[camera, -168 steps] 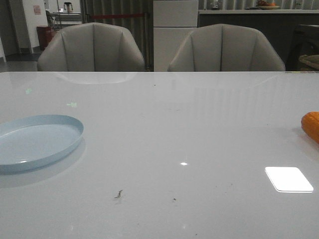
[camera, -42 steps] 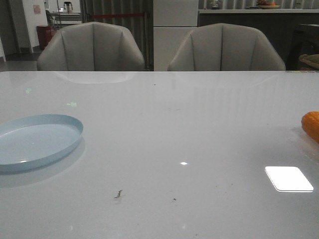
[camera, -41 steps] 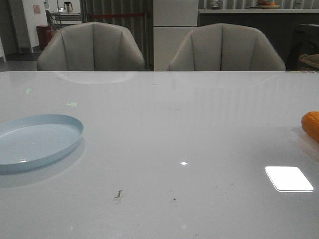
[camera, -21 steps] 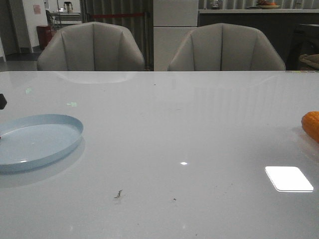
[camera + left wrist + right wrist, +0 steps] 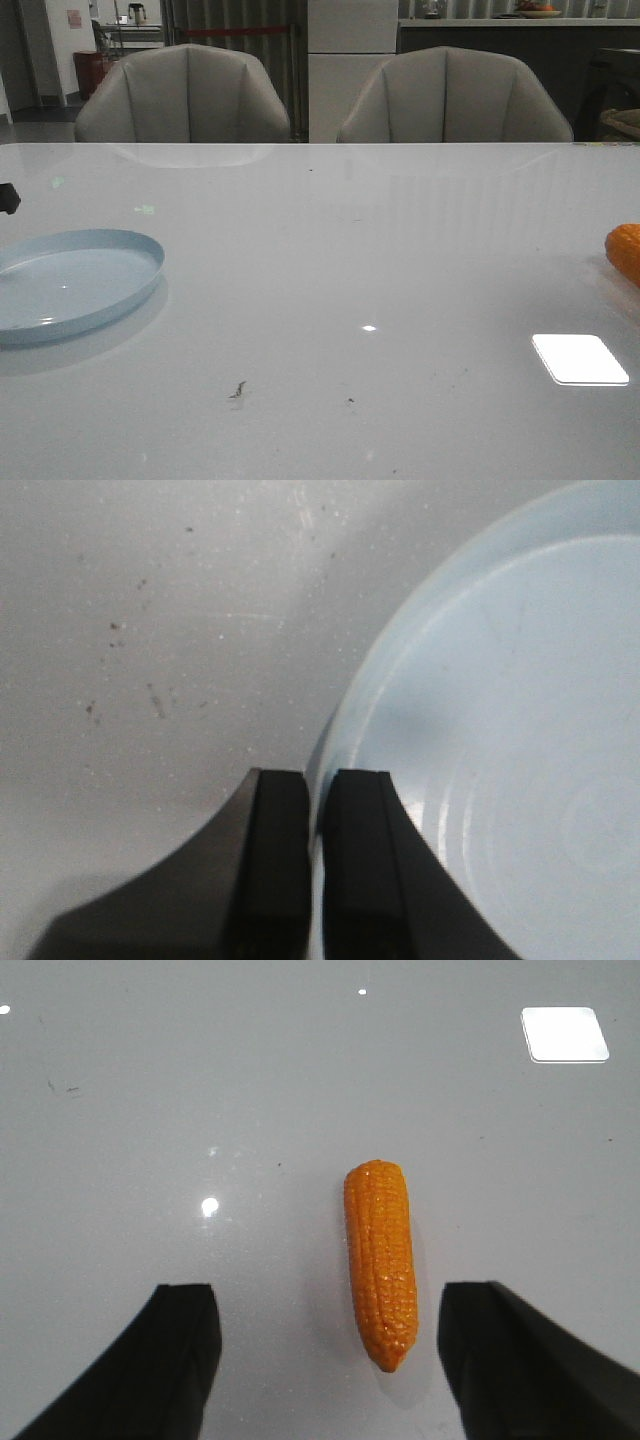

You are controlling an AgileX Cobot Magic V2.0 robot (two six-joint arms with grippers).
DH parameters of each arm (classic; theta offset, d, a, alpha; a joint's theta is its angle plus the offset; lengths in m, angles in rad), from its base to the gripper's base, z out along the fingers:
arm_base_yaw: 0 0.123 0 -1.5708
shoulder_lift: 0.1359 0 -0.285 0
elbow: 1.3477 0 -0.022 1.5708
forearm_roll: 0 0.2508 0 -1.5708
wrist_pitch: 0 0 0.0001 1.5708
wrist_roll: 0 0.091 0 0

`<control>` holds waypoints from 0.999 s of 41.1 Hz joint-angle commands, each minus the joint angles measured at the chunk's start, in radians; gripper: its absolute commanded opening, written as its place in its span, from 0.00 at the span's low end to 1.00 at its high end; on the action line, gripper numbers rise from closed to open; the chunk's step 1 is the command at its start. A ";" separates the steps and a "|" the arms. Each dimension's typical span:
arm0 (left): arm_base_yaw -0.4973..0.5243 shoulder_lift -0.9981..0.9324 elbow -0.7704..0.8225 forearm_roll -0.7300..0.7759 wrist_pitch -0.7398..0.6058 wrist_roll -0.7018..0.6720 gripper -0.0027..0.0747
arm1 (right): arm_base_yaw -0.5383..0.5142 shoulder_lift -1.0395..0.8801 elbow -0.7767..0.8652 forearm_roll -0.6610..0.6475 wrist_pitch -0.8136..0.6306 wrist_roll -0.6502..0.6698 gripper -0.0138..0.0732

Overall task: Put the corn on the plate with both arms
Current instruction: 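Lower the left gripper to the light blue plate rim and grasp it, then lift the plate with the left gripper, move it toward table center, release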

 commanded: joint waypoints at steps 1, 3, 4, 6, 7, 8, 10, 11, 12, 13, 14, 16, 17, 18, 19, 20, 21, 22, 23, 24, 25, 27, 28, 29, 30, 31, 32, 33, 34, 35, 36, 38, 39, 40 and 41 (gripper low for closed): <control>0.000 -0.038 -0.060 -0.012 0.007 -0.005 0.16 | -0.005 -0.008 -0.036 -0.008 -0.067 -0.009 0.82; 0.000 -0.040 -0.088 -0.026 0.024 -0.005 0.16 | -0.005 -0.008 -0.036 -0.008 -0.067 -0.009 0.82; 0.000 -0.042 -0.107 -0.039 0.033 -0.005 0.16 | -0.005 -0.008 -0.036 -0.008 -0.067 -0.009 0.82; 0.000 -0.047 -0.139 -0.058 0.044 -0.005 0.16 | -0.005 -0.008 -0.036 -0.008 -0.067 -0.009 0.82; 0.000 -0.050 -0.160 -0.076 0.051 -0.005 0.16 | -0.005 -0.008 -0.036 -0.008 -0.067 -0.009 0.82; 0.000 -0.052 -0.176 -0.089 0.058 -0.005 0.16 | -0.005 -0.008 -0.036 -0.008 -0.067 -0.009 0.82; 0.000 -0.053 -0.218 -0.127 0.079 -0.005 0.16 | -0.005 -0.008 -0.036 -0.008 -0.067 -0.009 0.82; -0.004 -0.053 -0.238 -0.144 0.093 -0.003 0.16 | -0.005 -0.008 -0.036 -0.008 -0.067 -0.009 0.82; -0.008 -0.053 -0.257 -0.159 0.106 -0.003 0.16 | -0.005 -0.008 -0.036 -0.008 -0.067 -0.009 0.82; -0.013 -0.053 -0.281 -0.177 0.120 -0.003 0.16 | -0.005 -0.008 -0.036 -0.008 -0.067 -0.009 0.82; -0.017 -0.053 -0.299 -0.185 0.129 0.001 0.16 | -0.005 -0.008 -0.036 -0.008 -0.067 -0.009 0.82; -0.038 -0.053 -0.339 -0.205 0.147 0.003 0.16 | -0.005 -0.008 -0.036 -0.008 -0.067 -0.009 0.82; -0.044 -0.053 -0.354 -0.209 0.149 0.003 0.16 | -0.005 -0.008 -0.036 -0.008 -0.067 -0.009 0.82; -0.058 -0.053 -0.368 -0.217 0.152 0.003 0.16 | -0.005 -0.008 -0.036 -0.008 -0.067 -0.009 0.82; -0.073 -0.053 -0.386 -0.226 0.153 0.003 0.16 | -0.005 -0.008 -0.036 -0.008 -0.067 -0.009 0.82; -0.081 -0.053 -0.399 -0.229 0.153 0.003 0.16 | -0.005 -0.008 -0.036 -0.008 -0.067 -0.009 0.82; -0.099 -0.053 -0.410 -0.235 0.153 0.003 0.16 | -0.005 -0.008 -0.036 -0.008 -0.067 -0.009 0.82; -0.117 -0.053 -0.424 -0.241 0.153 0.003 0.16 | -0.005 -0.008 -0.036 -0.008 -0.067 -0.009 0.82; -0.132 -0.053 -0.432 -0.243 0.153 0.003 0.16 | -0.005 -0.008 -0.036 -0.008 -0.067 -0.009 0.82; -0.152 -0.053 -0.444 -0.245 0.151 0.003 0.16 | -0.005 -0.008 -0.036 -0.008 -0.067 -0.009 0.82; -0.172 -0.053 -0.446 -0.245 0.147 0.003 0.16 | -0.005 -0.008 -0.036 -0.008 -0.067 -0.009 0.82; -0.207 -0.053 -0.449 -0.250 0.137 0.003 0.16 | -0.005 -0.008 -0.036 -0.008 -0.067 -0.009 0.82; -0.222 -0.051 -0.449 -0.253 0.136 0.003 0.16 | -0.005 -0.008 -0.036 -0.008 -0.067 -0.009 0.82; -0.240 -0.049 -0.449 -0.255 0.136 0.003 0.16 | -0.005 -0.008 -0.036 -0.008 -0.067 -0.009 0.82; -0.253 -0.047 -0.449 -0.261 0.136 0.003 0.16 | -0.005 -0.008 -0.036 -0.008 -0.067 -0.009 0.82; -0.271 -0.038 -0.449 -0.267 0.139 0.003 0.16 | -0.005 -0.008 -0.036 -0.008 -0.067 -0.009 0.82; -0.284 -0.036 -0.449 -0.270 0.141 0.003 0.16 | -0.005 -0.008 -0.036 -0.008 -0.067 -0.009 0.82; -0.300 -0.026 -0.449 -0.275 0.144 0.003 0.16 | -0.005 -0.008 -0.036 -0.008 -0.067 -0.009 0.82; -0.312 -0.019 -0.449 -0.279 0.148 0.003 0.16 | -0.005 -0.008 -0.036 -0.008 -0.067 -0.009 0.82; -0.323 -0.013 -0.449 -0.284 0.150 0.003 0.16 | -0.005 -0.008 -0.036 -0.008 -0.067 -0.009 0.82; -0.338 -0.002 -0.449 -0.286 0.152 0.003 0.16 | -0.005 -0.008 -0.036 -0.008 -0.067 -0.009 0.82; -0.362 0.017 -0.449 -0.288 0.155 0.002 0.16 | -0.005 -0.008 -0.036 -0.008 -0.067 -0.009 0.82; -0.372 0.025 -0.449 -0.289 0.155 0.002 0.16 | -0.005 -0.008 -0.036 -0.008 -0.067 -0.009 0.82; -0.382 0.034 -0.449 -0.289 0.156 0.002 0.16 | -0.005 -0.008 -0.036 -0.008 -0.067 -0.009 0.82; -0.394 0.044 -0.449 -0.289 0.156 -0.001 0.16 | -0.005 -0.008 -0.036 -0.008 -0.067 -0.009 0.82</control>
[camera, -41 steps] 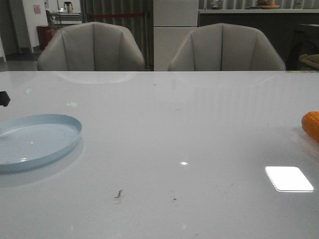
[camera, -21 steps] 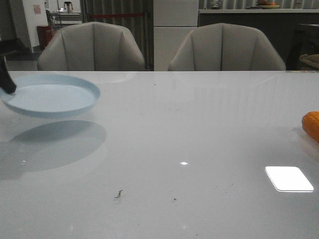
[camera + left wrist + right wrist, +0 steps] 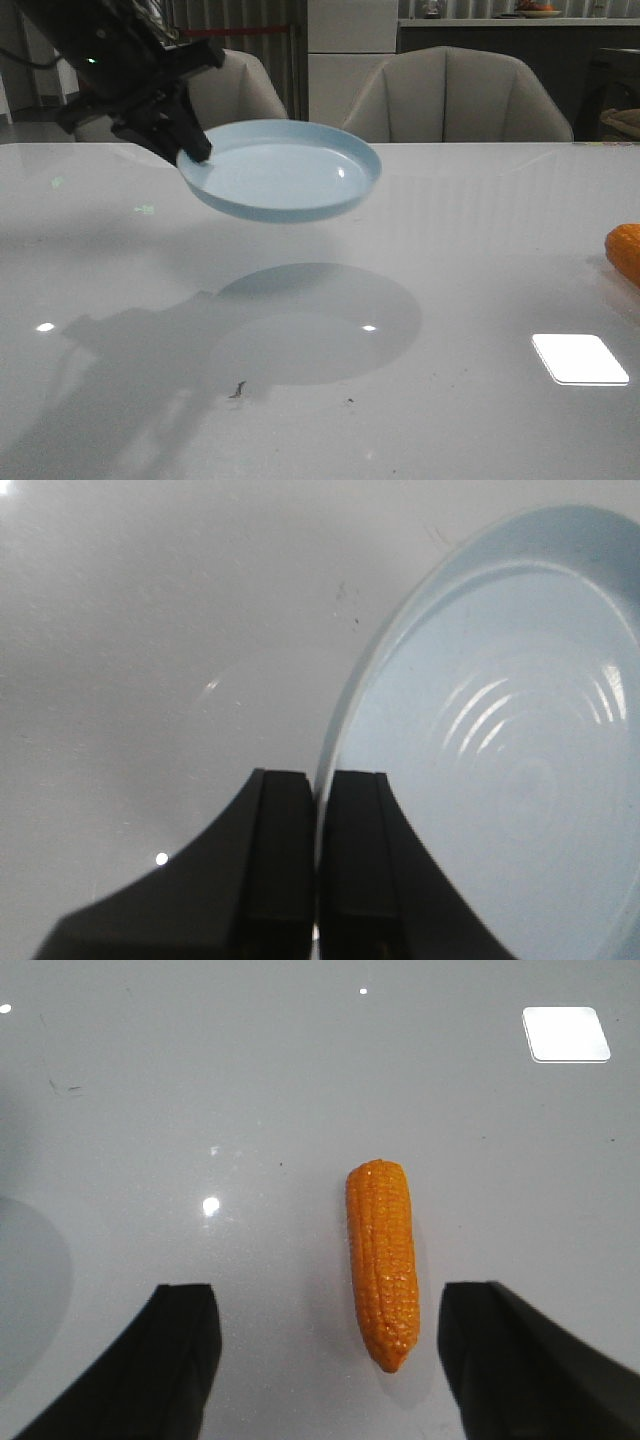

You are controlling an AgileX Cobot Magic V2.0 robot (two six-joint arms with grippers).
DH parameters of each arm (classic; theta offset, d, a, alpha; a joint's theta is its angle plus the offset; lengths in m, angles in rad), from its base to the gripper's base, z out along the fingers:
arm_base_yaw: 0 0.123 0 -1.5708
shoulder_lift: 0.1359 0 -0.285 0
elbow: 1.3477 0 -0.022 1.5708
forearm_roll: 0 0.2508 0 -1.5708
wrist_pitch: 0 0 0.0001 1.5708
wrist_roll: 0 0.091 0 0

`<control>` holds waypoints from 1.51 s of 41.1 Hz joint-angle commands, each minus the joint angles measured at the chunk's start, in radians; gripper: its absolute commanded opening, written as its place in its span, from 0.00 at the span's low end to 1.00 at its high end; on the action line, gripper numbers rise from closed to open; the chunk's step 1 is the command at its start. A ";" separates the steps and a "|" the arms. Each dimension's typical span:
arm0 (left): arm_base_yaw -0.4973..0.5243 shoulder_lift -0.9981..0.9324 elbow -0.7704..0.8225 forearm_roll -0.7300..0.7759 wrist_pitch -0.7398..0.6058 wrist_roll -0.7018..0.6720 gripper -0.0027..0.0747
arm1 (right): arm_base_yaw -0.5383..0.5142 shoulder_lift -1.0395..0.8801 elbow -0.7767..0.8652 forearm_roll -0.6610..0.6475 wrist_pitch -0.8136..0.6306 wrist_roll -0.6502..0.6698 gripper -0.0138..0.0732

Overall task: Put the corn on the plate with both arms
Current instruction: 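Lift the plate with the left gripper, move it toward table center, release, then withdraw the left gripper upward away from the plate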

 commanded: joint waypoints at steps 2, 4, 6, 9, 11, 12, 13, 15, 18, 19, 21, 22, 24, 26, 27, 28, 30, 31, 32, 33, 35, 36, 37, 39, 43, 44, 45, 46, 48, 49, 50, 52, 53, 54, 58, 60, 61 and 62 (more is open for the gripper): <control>-0.055 -0.009 -0.034 -0.042 -0.021 -0.011 0.16 | -0.005 -0.008 -0.036 -0.008 -0.066 -0.009 0.82; -0.068 0.011 -0.034 -0.039 -0.027 -0.017 0.16 | -0.005 -0.008 -0.036 -0.008 -0.066 -0.009 0.82; -0.080 0.023 -0.034 -0.037 -0.032 -0.031 0.16 | -0.005 -0.008 -0.036 -0.008 -0.066 -0.009 0.82; -0.093 0.049 -0.034 -0.037 -0.034 -0.031 0.16 | -0.005 -0.008 -0.036 -0.008 -0.066 -0.009 0.82; -0.096 0.062 -0.034 -0.037 -0.034 -0.032 0.16 | -0.005 -0.008 -0.036 -0.008 -0.066 -0.009 0.82; -0.101 0.072 -0.034 -0.037 -0.029 -0.035 0.16 | -0.005 -0.008 -0.036 -0.008 -0.066 -0.009 0.82; -0.103 0.078 -0.034 -0.040 -0.027 -0.041 0.16 | -0.005 -0.008 -0.036 -0.008 -0.066 -0.009 0.82; -0.105 0.091 -0.034 -0.042 -0.017 -0.045 0.18 | -0.005 -0.008 -0.036 -0.008 -0.066 -0.009 0.82; -0.108 0.105 -0.034 -0.042 -0.008 -0.045 0.24 | -0.005 -0.008 -0.036 -0.008 -0.066 -0.009 0.82; -0.108 0.110 -0.034 -0.042 -0.007 -0.045 0.27 | -0.005 -0.008 -0.036 -0.008 -0.066 -0.009 0.82; -0.108 0.112 -0.034 -0.042 -0.007 -0.045 0.33 | -0.005 -0.008 -0.036 -0.008 -0.066 -0.009 0.82; -0.108 0.112 -0.034 -0.040 -0.009 -0.045 0.36 | -0.005 -0.008 -0.036 -0.008 -0.066 -0.009 0.82; -0.108 0.112 -0.034 -0.038 -0.014 -0.045 0.43 | -0.005 -0.008 -0.036 -0.008 -0.066 -0.009 0.82; -0.108 0.112 -0.038 -0.038 -0.013 -0.045 0.48 | -0.005 -0.008 -0.036 -0.008 -0.066 -0.009 0.82; -0.108 0.112 -0.043 -0.038 -0.010 -0.045 0.50 | -0.005 -0.008 -0.036 -0.008 -0.068 -0.009 0.82; -0.105 0.112 -0.050 -0.038 -0.004 -0.045 0.51 | -0.005 -0.008 -0.036 -0.008 -0.069 -0.009 0.82; -0.101 0.112 -0.072 -0.036 0.012 -0.045 0.52 | -0.005 -0.008 -0.036 -0.008 -0.075 -0.009 0.82; -0.098 0.110 -0.085 -0.031 0.020 -0.045 0.52 | -0.005 -0.008 -0.036 -0.008 -0.076 -0.009 0.82; -0.093 0.108 -0.105 -0.030 0.033 -0.045 0.52 | -0.005 -0.008 -0.036 -0.008 -0.078 -0.009 0.82; -0.091 0.108 -0.123 -0.026 0.043 -0.041 0.52 | -0.005 -0.008 -0.036 -0.008 -0.078 -0.009 0.82; -0.080 0.095 -0.167 -0.006 0.065 -0.031 0.52 | -0.005 -0.008 -0.036 -0.008 -0.078 -0.009 0.82; -0.078 0.091 -0.187 0.003 0.072 -0.024 0.52 | -0.005 -0.008 -0.036 -0.008 -0.078 -0.009 0.82; -0.069 0.082 -0.207 0.021 0.077 -0.021 0.52 | -0.005 -0.008 -0.036 -0.008 -0.078 -0.009 0.82; -0.059 0.066 -0.254 0.054 0.077 -0.017 0.52 | -0.005 -0.008 -0.036 -0.008 -0.078 -0.009 0.82; -0.035 0.017 -0.328 0.151 0.070 0.003 0.52 | -0.005 -0.008 -0.036 -0.008 -0.077 -0.009 0.82; -0.030 0.005 -0.347 0.177 0.068 0.007 0.52 | -0.005 -0.008 -0.036 -0.008 -0.077 -0.009 0.82; -0.024 -0.008 -0.359 0.204 0.059 0.009 0.52 | -0.005 -0.008 -0.036 -0.008 -0.077 -0.009 0.82; -0.019 -0.027 -0.368 0.241 0.050 0.009 0.52 | -0.005 -0.008 -0.036 -0.008 -0.077 -0.009 0.82; -0.005 -0.064 -0.375 0.308 0.021 0.009 0.52 | -0.005 -0.008 -0.036 -0.008 -0.077 -0.009 0.82; 0.001 -0.081 -0.375 0.336 0.007 0.009 0.52 | -0.005 -0.008 -0.036 -0.008 -0.077 -0.009 0.82; 0.006 -0.097 -0.375 0.363 -0.010 0.009 0.52 | -0.005 -0.008 -0.036 -0.008 -0.076 -0.009 0.82; 0.026 -0.137 -0.375 0.414 -0.036 0.009 0.52 | -0.005 -0.008 -0.036 -0.008 -0.076 -0.009 0.82; 0.035 -0.150 -0.375 0.427 -0.043 0.009 0.52 | -0.005 -0.008 -0.036 -0.008 -0.076 -0.009 0.82; 0.049 -0.168 -0.372 0.432 -0.056 0.009 0.52 | -0.005 -0.008 -0.036 -0.008 -0.076 -0.009 0.82; 0.105 -0.232 -0.341 0.432 -0.116 0.009 0.52 | -0.005 -0.008 -0.036 -0.008 -0.076 -0.009 0.82; 0.132 -0.267 -0.298 0.432 -0.168 0.009 0.52 | -0.005 -0.008 -0.036 -0.008 -0.076 -0.009 0.82; 0.143 -0.283 -0.285 0.432 -0.190 0.009 0.52 | -0.005 -0.008 -0.036 -0.008 -0.076 -0.009 0.82; 0.154 -0.306 -0.255 0.432 -0.222 0.009 0.52 | -0.005 -0.008 -0.036 -0.008 -0.076 -0.009 0.82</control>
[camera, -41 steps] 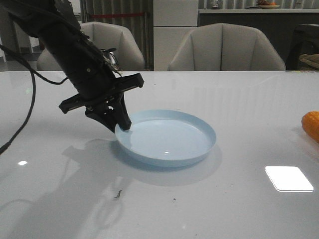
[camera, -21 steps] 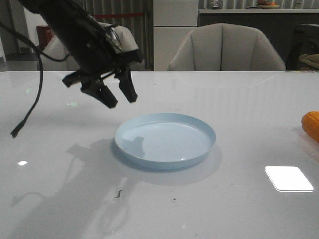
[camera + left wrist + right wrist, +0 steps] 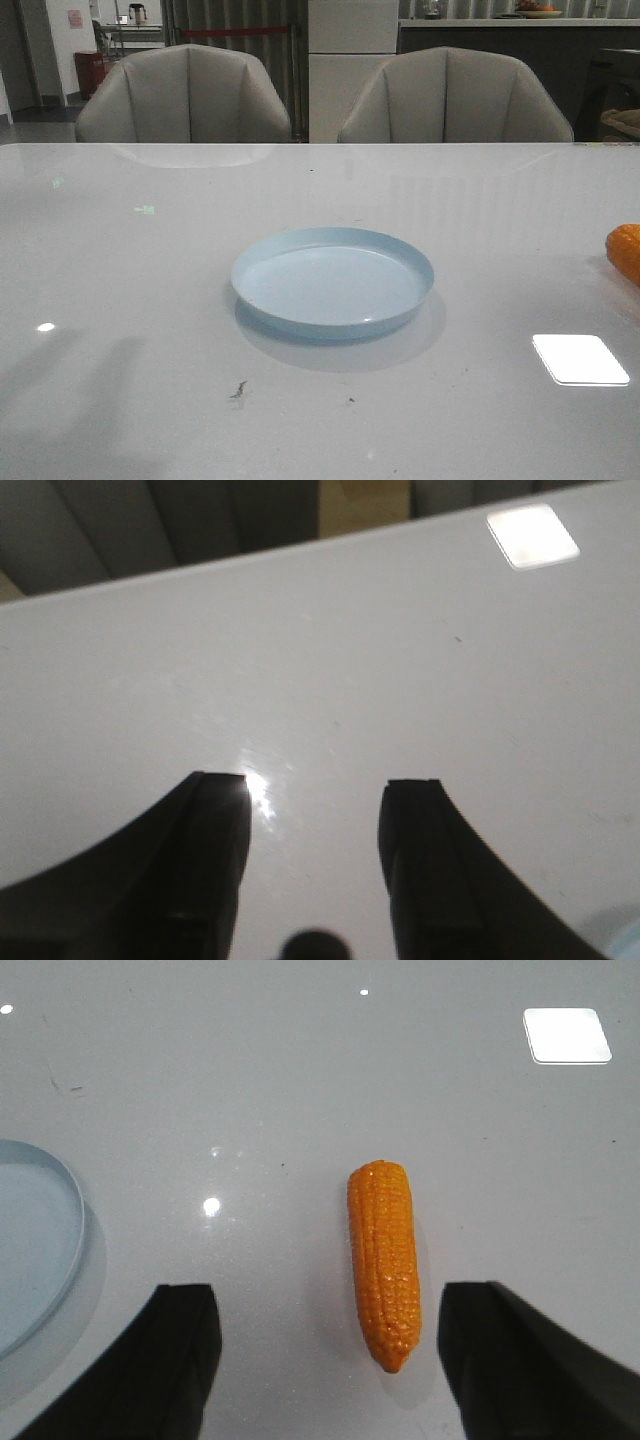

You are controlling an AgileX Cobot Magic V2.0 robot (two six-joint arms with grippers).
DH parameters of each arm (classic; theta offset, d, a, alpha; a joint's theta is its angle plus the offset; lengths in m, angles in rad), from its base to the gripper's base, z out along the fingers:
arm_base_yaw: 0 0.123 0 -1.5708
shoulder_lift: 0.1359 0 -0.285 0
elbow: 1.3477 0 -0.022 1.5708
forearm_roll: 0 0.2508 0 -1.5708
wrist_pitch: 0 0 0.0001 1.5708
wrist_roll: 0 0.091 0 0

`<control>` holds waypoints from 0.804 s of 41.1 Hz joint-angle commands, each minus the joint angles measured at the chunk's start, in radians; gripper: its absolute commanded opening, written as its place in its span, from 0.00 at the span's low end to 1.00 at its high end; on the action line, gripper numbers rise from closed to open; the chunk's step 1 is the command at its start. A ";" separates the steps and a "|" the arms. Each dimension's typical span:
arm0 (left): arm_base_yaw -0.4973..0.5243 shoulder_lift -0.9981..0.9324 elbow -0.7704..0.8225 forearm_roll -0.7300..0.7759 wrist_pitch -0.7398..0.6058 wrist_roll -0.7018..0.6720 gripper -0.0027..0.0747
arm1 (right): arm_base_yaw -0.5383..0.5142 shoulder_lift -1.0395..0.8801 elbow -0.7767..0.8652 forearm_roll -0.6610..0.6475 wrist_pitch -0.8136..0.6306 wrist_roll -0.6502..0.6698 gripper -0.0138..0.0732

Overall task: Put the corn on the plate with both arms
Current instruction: 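Withdraw the left gripper upward away from the plate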

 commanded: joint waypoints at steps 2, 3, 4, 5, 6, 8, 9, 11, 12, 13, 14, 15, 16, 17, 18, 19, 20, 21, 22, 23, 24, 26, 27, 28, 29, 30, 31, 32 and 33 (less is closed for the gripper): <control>0.064 -0.152 0.097 0.001 -0.199 -0.002 0.52 | -0.005 -0.008 -0.036 -0.008 -0.077 -0.009 0.82; 0.075 -0.171 0.142 0.001 -0.231 -0.002 0.52 | -0.005 -0.008 -0.036 -0.008 -0.077 -0.009 0.82; 0.088 -0.205 0.194 0.001 -0.265 -0.002 0.52 | -0.005 -0.008 -0.036 -0.008 -0.077 -0.009 0.82; 0.099 -0.226 0.250 0.001 -0.292 -0.002 0.52 | -0.005 -0.008 -0.036 -0.008 -0.077 -0.009 0.82; 0.109 -0.255 0.296 0.001 -0.330 -0.002 0.52 | -0.005 -0.008 -0.036 -0.008 -0.077 -0.009 0.82; 0.121 -0.309 0.412 0.003 -0.401 -0.002 0.52 | -0.005 -0.008 -0.036 -0.008 -0.076 -0.009 0.82; 0.127 -0.333 0.482 0.003 -0.441 -0.002 0.52 | -0.005 -0.008 -0.036 -0.008 -0.076 -0.009 0.82; 0.135 -0.395 0.609 0.004 -0.508 -0.001 0.52 | -0.005 -0.008 -0.036 -0.008 -0.072 -0.009 0.82; 0.136 -0.417 0.683 0.004 -0.538 -0.001 0.52 | -0.005 -0.008 -0.036 -0.008 -0.069 -0.009 0.82; 0.136 -0.448 0.737 0.004 -0.577 -0.001 0.52 | -0.005 -0.008 -0.036 -0.008 -0.065 -0.008 0.82; 0.136 -0.470 0.809 0.004 -0.616 -0.001 0.52 | -0.005 -0.008 -0.036 -0.007 -0.058 -0.007 0.82; 0.136 -0.498 0.862 0.004 -0.645 -0.001 0.52 | -0.005 -0.008 -0.036 -0.007 -0.051 -0.004 0.82; 0.136 -0.519 0.929 0.004 -0.681 -0.001 0.52 | -0.005 -0.008 -0.036 -0.007 -0.041 -0.003 0.82; 0.136 -0.548 0.976 0.004 -0.702 -0.001 0.52 | -0.005 -0.008 -0.036 -0.007 -0.032 0.000 0.82; 0.134 -0.577 1.034 0.004 -0.727 -0.001 0.52 | -0.005 -0.008 -0.036 -0.007 -0.019 0.004 0.82; 0.132 -0.598 1.089 0.004 -0.742 -0.001 0.52 | -0.005 -0.008 -0.036 -0.007 -0.006 0.006 0.82; 0.132 -0.627 1.126 0.004 -0.766 -0.001 0.52 | -0.005 -0.008 -0.036 -0.007 0.004 0.007 0.82; 0.132 -0.647 1.160 0.004 -0.779 -0.001 0.52 | -0.005 -0.008 -0.036 -0.007 0.014 0.007 0.82; 0.132 -0.667 1.202 0.004 -0.790 -0.001 0.52 | -0.005 -0.008 -0.036 -0.007 0.024 0.007 0.82; 0.132 -0.687 1.221 0.004 -0.798 -0.001 0.52 | -0.005 -0.008 -0.036 -0.007 0.032 0.007 0.82; 0.132 -0.713 1.261 0.004 -0.812 -0.001 0.52 | -0.005 -0.008 -0.036 -0.008 0.045 0.007 0.82; 0.132 -0.754 1.300 0.004 -0.827 -0.001 0.52 | -0.006 -0.008 -0.036 -0.012 0.054 0.007 0.82; 0.132 -0.771 1.318 0.004 -0.833 -0.001 0.52 | -0.006 -0.008 -0.036 -0.012 0.054 0.010 0.82; 0.132 -0.793 1.329 0.004 -0.834 -0.001 0.52 | -0.006 -0.007 -0.036 -0.014 0.053 0.011 0.82; 0.132 -0.808 1.336 0.004 -0.834 -0.001 0.52 | -0.006 -0.005 -0.037 -0.014 0.050 0.012 0.82; 0.132 -0.823 1.343 0.004 -0.830 -0.001 0.52 | -0.006 -0.001 -0.040 -0.017 0.044 0.013 0.82; 0.132 -0.840 1.348 0.004 -0.825 -0.001 0.52 | -0.006 0.007 -0.046 -0.018 0.043 0.014 0.82; 0.132 -0.853 1.348 0.004 -0.815 -0.001 0.52 | -0.006 0.017 -0.053 -0.018 0.048 0.021 0.82; 0.132 -0.869 1.348 0.004 -0.808 -0.001 0.52 | -0.006 0.033 -0.067 -0.018 0.056 0.026 0.82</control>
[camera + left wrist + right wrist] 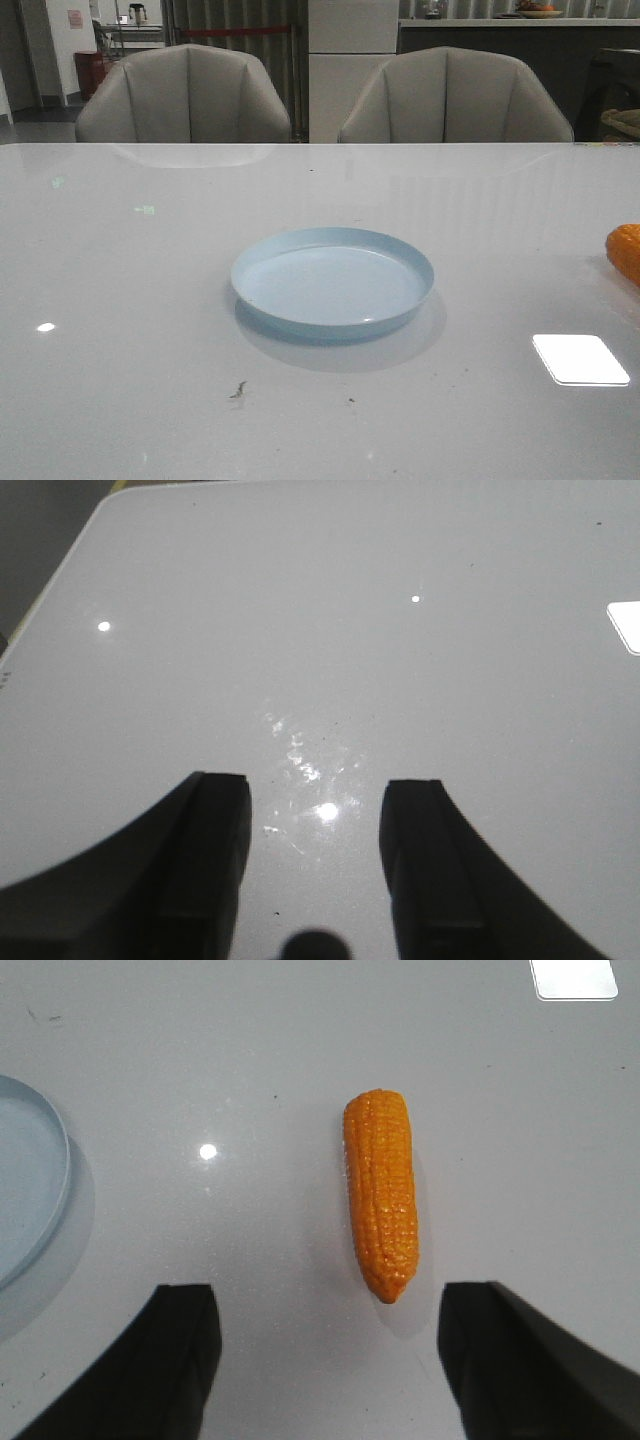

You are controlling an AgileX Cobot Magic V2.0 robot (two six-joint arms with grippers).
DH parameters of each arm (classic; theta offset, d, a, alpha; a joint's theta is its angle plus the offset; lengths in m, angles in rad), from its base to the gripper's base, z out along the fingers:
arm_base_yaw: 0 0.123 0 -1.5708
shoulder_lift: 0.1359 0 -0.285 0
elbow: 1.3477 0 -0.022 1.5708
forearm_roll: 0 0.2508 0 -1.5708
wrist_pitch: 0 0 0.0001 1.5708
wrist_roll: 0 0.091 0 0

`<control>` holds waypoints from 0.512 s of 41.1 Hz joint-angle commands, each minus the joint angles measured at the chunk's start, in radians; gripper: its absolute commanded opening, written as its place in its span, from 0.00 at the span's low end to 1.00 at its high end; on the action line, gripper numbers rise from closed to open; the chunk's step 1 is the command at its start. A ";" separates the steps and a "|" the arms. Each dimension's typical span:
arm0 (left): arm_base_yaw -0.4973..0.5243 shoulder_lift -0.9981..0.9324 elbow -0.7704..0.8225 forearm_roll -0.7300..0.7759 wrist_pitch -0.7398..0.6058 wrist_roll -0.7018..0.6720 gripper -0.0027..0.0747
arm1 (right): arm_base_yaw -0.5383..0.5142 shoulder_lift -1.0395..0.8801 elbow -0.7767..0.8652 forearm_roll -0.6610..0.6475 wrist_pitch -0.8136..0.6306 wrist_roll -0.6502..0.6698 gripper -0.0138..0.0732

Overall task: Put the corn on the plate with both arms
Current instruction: 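Withdraw the left gripper upward away from the plate, then lower the right gripper onto the orange corn cob and grasp it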

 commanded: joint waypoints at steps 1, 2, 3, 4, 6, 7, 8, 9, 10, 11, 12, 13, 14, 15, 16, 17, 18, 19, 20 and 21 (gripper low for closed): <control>-0.001 -0.073 -0.021 -0.005 -0.085 -0.001 0.52 | -0.006 0.037 -0.073 -0.014 -0.041 0.018 0.82; -0.001 -0.083 -0.021 -0.005 -0.080 -0.001 0.52 | -0.006 0.055 -0.088 -0.014 -0.025 0.021 0.82; -0.001 -0.096 -0.021 -0.005 -0.078 -0.001 0.52 | -0.006 0.081 -0.111 -0.016 -0.012 0.023 0.82; -0.001 -0.107 -0.021 -0.005 -0.076 -0.001 0.52 | -0.006 0.103 -0.130 -0.018 0.005 0.023 0.82; -0.001 -0.124 -0.021 -0.005 -0.072 -0.001 0.52 | -0.006 0.165 -0.189 -0.027 0.036 0.023 0.82; -0.001 -0.128 -0.021 -0.005 -0.069 -0.001 0.52 | -0.006 0.198 -0.223 -0.032 0.046 0.023 0.82; -0.001 -0.133 -0.021 -0.005 -0.069 -0.001 0.52 | -0.006 0.222 -0.249 -0.038 0.055 0.023 0.82; -0.001 -0.138 -0.021 -0.005 -0.069 -0.001 0.52 | -0.006 0.248 -0.276 -0.045 0.066 0.023 0.82; -0.001 -0.143 -0.021 -0.005 -0.069 -0.001 0.52 | -0.006 0.281 -0.311 -0.057 0.073 0.026 0.82; -0.001 -0.143 -0.021 -0.005 -0.069 -0.001 0.52 | -0.006 0.306 -0.339 -0.066 0.084 0.032 0.82; -0.001 -0.145 -0.021 -0.005 -0.069 -0.001 0.52 | -0.006 0.339 -0.376 -0.080 0.095 0.042 0.82; -0.001 -0.146 -0.021 -0.007 -0.069 -0.001 0.52 | -0.006 0.372 -0.404 -0.094 0.110 0.053 0.82; -0.001 -0.146 -0.021 -0.007 -0.069 -0.001 0.52 | -0.006 0.389 -0.432 -0.112 0.127 0.069 0.82; -0.001 -0.146 -0.021 -0.007 -0.068 -0.001 0.52 | -0.006 0.421 -0.469 -0.139 0.145 0.092 0.82; -0.001 -0.146 -0.021 -0.007 -0.067 -0.001 0.52 | -0.006 0.452 -0.495 -0.160 0.172 0.109 0.82; -0.001 -0.146 -0.021 -0.007 -0.064 -0.001 0.52 | -0.006 0.475 -0.529 -0.189 0.200 0.131 0.82; -0.001 -0.146 -0.021 -0.007 -0.062 -0.001 0.52 | -0.006 0.497 -0.552 -0.211 0.213 0.144 0.82; -0.001 -0.146 -0.021 -0.007 -0.060 -0.001 0.52 | -0.006 0.526 -0.574 -0.232 0.233 0.153 0.82; -0.001 -0.146 -0.021 -0.007 -0.057 -0.001 0.52 | -0.006 0.547 -0.599 -0.253 0.244 0.157 0.82; -0.001 -0.146 -0.021 -0.007 -0.057 -0.001 0.52 | -0.006 0.575 -0.614 -0.264 0.246 0.157 0.82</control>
